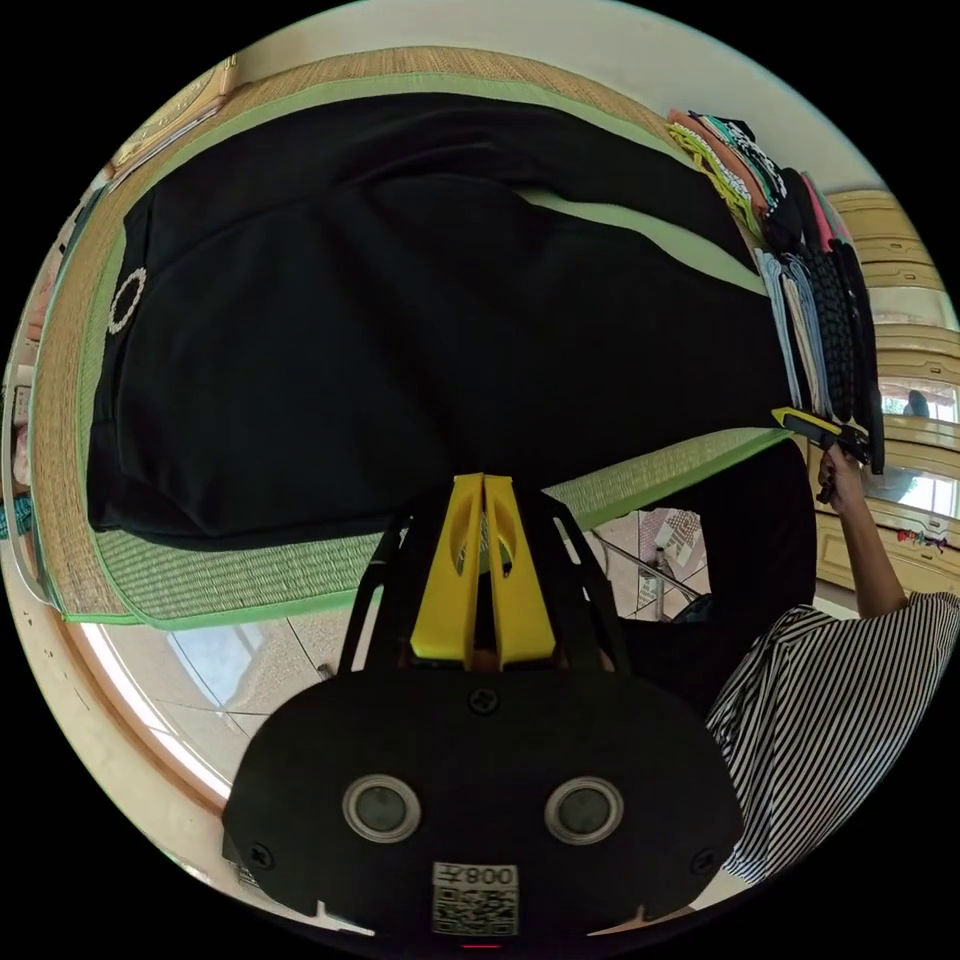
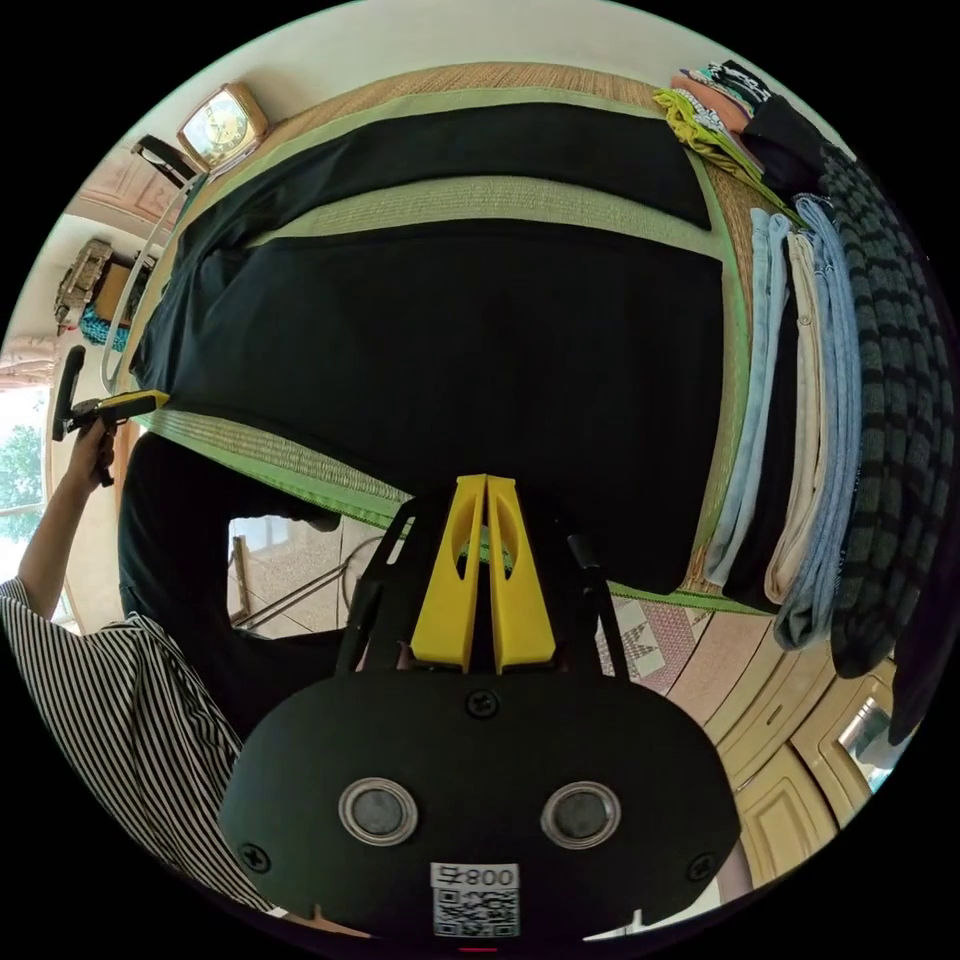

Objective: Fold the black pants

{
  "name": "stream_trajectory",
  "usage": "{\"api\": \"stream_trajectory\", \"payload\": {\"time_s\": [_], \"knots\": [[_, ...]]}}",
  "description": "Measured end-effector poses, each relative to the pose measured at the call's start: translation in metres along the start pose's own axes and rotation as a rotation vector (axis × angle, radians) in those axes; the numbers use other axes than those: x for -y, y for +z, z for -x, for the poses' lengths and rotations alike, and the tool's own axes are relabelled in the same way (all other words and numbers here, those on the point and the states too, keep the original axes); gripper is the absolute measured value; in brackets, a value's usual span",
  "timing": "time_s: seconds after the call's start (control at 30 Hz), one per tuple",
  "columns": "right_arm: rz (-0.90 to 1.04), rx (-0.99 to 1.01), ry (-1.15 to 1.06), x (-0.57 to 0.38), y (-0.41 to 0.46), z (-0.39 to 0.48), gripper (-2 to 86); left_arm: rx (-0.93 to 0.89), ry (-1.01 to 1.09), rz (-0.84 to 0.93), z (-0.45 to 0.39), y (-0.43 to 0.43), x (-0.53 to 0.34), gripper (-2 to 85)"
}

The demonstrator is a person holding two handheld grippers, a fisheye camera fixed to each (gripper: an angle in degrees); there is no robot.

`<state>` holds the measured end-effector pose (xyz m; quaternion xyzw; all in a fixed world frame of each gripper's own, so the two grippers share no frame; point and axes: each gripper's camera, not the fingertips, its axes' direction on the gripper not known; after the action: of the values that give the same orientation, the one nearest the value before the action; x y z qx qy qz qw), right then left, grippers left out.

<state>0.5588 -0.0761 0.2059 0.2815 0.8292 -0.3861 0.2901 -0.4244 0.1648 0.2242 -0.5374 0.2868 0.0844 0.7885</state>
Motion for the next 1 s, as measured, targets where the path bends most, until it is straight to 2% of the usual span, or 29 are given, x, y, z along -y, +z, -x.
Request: {"api": "stream_trajectory", "payload": {"time_s": [0.13,0.2,0.3,0.57,0.8,0.9,1.0], "knots": [[-0.06,-0.011,0.056,-0.013,0.004,-0.028,0.1,0.011,-0.027,-0.076,-0.02,-0.015,0.018,0.0],[-0.016,0.027,0.069,-0.019,0.021,-0.047,0.1,0.025,-0.036,0.001,-0.025,-0.007,0.028,0.0],[-0.048,0.087,0.11,-0.029,0.028,-0.068,0.1,-0.014,-0.068,-0.05,-0.033,-0.016,0.037,0.0],[-0.13,0.072,0.129,-0.044,0.04,-0.106,0.0,-0.102,-0.025,-0.144,-0.074,-0.035,0.076,0.1],[-0.138,0.044,0.169,-0.064,0.058,-0.141,0.0,-0.096,0.079,-0.089,-0.123,-0.025,0.13,0.2],[-0.099,0.044,0.176,-0.064,0.074,-0.155,-0.2,-0.05,0.089,0.013,-0.138,-0.011,0.152,0.1],[-0.092,0.068,0.181,-0.065,0.081,-0.167,-0.3,-0.06,0.088,0.007,-0.147,-0.013,0.165,0.1]]}}
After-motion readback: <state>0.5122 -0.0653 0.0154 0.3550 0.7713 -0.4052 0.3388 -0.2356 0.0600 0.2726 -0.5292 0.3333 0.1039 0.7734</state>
